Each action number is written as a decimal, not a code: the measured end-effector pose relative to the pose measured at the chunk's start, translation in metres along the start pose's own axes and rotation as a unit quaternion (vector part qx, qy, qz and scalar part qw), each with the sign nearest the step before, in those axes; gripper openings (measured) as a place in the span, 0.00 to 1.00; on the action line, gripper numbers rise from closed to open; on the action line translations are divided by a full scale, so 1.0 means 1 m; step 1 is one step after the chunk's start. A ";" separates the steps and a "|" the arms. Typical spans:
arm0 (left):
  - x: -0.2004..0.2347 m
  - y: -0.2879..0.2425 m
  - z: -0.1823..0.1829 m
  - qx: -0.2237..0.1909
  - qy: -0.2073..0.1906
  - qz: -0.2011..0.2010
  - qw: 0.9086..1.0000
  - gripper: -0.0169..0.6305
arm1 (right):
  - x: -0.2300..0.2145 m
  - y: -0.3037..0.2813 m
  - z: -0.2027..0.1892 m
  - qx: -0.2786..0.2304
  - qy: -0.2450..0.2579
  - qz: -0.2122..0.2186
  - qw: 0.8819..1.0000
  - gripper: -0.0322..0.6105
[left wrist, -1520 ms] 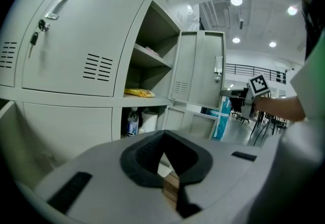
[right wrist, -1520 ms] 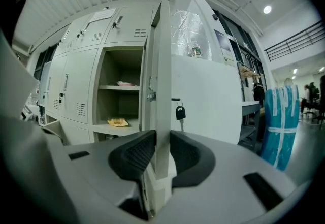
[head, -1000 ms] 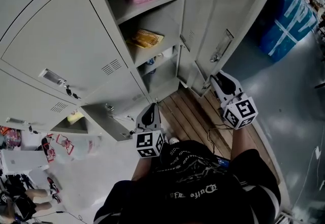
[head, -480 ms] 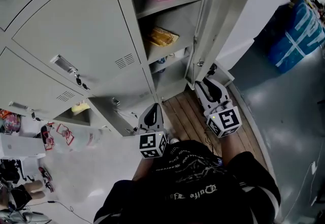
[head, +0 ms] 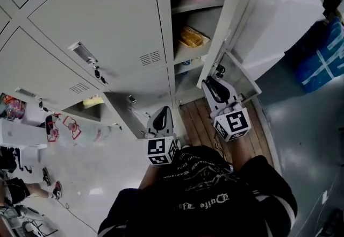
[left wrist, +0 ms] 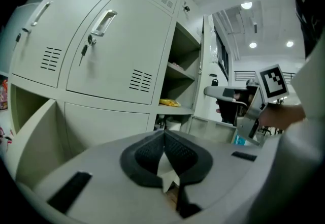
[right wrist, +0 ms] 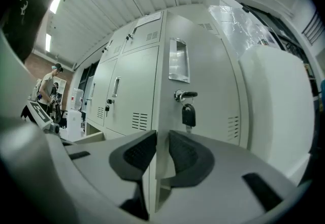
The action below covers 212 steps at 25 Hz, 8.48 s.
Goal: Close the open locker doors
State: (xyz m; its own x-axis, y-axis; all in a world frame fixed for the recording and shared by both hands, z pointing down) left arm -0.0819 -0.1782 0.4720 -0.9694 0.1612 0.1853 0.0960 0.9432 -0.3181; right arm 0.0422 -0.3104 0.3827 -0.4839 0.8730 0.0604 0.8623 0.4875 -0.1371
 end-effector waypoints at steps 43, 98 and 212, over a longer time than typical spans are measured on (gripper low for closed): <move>0.019 0.002 -0.008 0.015 0.008 0.018 1.000 0.04 | -0.017 -0.110 -0.016 0.020 -0.117 0.030 0.993 0.25; -0.045 -0.005 -0.039 0.055 -0.008 -0.050 0.997 0.04 | -0.074 0.097 -0.127 0.235 -0.036 -0.034 0.971 0.20; 0.177 0.272 -0.115 -0.025 0.170 0.334 0.927 0.04 | 0.405 -0.060 -0.099 0.151 0.130 0.493 0.847 0.17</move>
State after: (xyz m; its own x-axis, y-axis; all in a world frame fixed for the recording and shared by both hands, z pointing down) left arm -0.2018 0.1407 0.5249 -0.5638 0.7878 0.2480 0.6676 0.6114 -0.4248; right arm -0.1911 0.0151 0.5128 0.5324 0.8462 -0.0207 0.7320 -0.4726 -0.4908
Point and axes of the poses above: the fingertips, and each gripper's own axes: y backward along the fingers, x to its left, z out of its top, the point moved 4 cm from there along y, backward along the fingers, and after that the axes turned 6 degrees about x, right-handed, at the moved point
